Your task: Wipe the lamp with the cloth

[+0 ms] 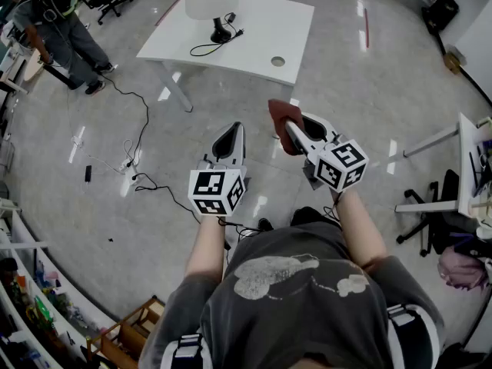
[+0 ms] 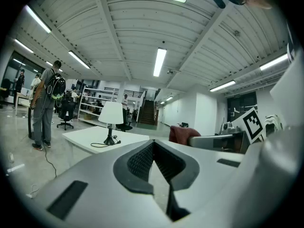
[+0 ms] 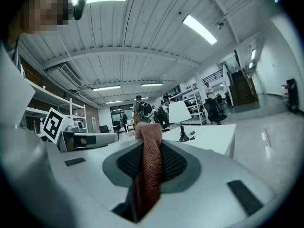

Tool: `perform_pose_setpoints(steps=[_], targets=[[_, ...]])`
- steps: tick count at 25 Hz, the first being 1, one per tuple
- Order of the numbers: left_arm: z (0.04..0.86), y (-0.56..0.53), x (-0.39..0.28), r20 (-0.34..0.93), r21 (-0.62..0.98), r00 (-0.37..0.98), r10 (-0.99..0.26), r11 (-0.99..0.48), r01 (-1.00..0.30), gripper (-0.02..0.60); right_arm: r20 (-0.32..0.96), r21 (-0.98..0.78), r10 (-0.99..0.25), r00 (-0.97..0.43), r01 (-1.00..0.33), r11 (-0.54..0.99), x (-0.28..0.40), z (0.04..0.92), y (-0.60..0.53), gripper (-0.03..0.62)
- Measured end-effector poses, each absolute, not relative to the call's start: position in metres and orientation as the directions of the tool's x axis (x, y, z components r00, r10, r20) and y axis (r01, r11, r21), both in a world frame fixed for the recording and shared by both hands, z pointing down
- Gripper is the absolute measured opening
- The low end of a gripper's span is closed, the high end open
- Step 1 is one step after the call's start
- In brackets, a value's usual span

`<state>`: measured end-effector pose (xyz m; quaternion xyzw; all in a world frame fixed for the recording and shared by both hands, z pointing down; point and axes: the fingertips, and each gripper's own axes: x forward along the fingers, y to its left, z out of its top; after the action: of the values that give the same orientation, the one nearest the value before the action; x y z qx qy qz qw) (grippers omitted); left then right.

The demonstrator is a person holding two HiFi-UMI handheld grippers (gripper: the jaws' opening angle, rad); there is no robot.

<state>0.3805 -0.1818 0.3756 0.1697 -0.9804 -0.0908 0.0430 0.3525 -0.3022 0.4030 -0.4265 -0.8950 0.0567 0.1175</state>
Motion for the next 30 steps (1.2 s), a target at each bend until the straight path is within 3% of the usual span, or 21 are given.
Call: perform_pose_setpoints(steps=[10, 30], targets=[[0.368, -0.182, 0.348, 0.048, 0.164, -0.954, -0.296, 0.944, -0.285, 0.008, 0.145, -0.221, 0.807, -0.572, 0.776, 0.59, 0.304, 0.406, -0.301, 0.086], [0.351, -0.228, 0.19, 0.04, 0.146, -0.993, -0.113, 0.984, -0.106, 0.008, 0.109, -0.264, 0.89, -0.443, 0.85, 0.456, 0.122, 0.397, -0.348, 0.086]])
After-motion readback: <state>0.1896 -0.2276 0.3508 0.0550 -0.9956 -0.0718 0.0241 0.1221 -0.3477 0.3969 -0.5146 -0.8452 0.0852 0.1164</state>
